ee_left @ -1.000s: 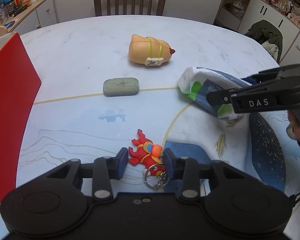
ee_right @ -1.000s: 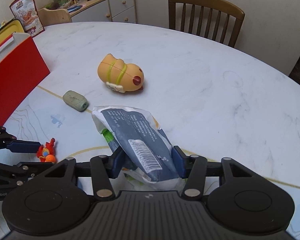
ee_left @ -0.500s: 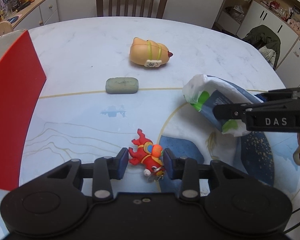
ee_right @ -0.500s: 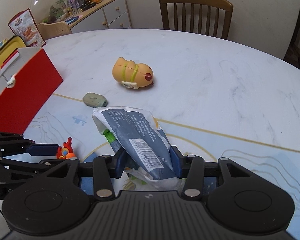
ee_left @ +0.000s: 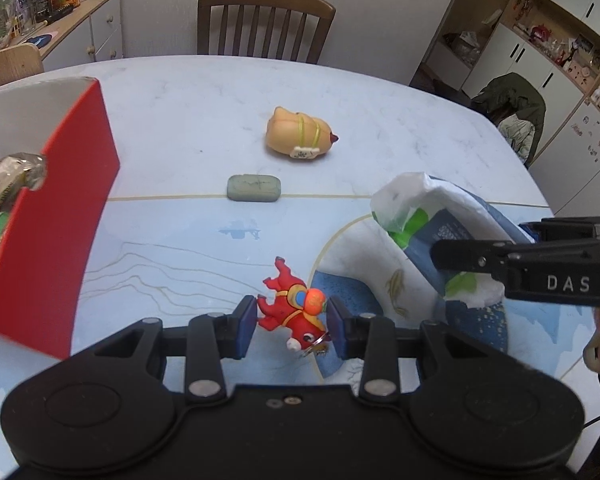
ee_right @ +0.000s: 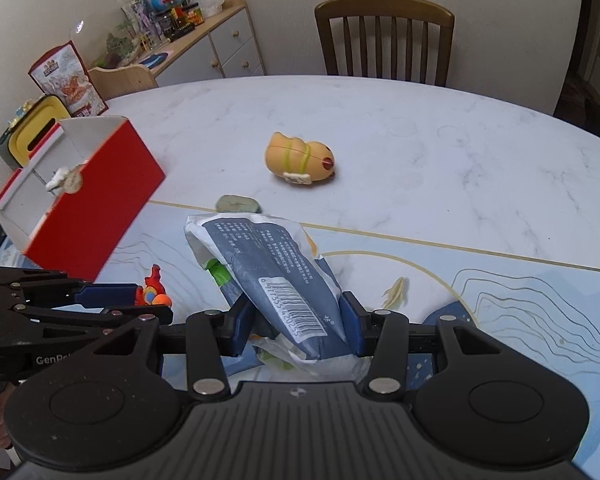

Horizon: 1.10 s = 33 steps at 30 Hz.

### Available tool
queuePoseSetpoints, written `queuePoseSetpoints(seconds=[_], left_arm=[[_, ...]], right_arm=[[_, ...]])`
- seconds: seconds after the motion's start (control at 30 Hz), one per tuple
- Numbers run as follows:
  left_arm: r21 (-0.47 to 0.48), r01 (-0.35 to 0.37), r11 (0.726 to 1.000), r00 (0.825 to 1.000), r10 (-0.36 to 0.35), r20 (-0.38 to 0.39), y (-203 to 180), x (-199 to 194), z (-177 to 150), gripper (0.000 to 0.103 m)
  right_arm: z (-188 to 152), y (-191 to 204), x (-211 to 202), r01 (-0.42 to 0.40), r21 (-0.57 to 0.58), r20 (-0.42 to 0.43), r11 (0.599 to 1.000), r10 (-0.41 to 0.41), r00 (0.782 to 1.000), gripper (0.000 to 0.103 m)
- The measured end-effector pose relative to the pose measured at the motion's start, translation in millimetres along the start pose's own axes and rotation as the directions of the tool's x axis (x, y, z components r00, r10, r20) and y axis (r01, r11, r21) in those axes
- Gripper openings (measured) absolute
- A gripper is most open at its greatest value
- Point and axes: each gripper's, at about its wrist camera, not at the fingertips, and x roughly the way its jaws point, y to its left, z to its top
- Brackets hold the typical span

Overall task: Organize objects
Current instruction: 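Carry the white-blue bag and red keychain over the red box with both grippers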

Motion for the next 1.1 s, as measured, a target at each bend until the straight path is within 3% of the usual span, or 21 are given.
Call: queuePoseSetpoints(seconds=[0.17, 0.53, 1.1], left_arm=[[-0.011, 0.008, 1.000, 1.000, -0.008, -0.012, 10, -20, 1, 0.036], [0.017, 0.039, 0.999, 0.998, -0.040, 0.046, 45, -72, 8, 0.036], [0.047, 0.029, 0.998, 0.995, -0.033, 0.094, 153, -126, 31, 0.036]], right_arm=[[-3, 20, -18, 0.005, -0.006, 0.007, 1.000, -0.005, 1.000, 0.045], [-3, 71, -44, 0.016, 0.024, 0.034, 1.000, -0.017, 0.999, 0.045], [17, 188, -43, 0.021, 0.020, 0.074, 1.000, -0.022, 0.997, 0.045]])
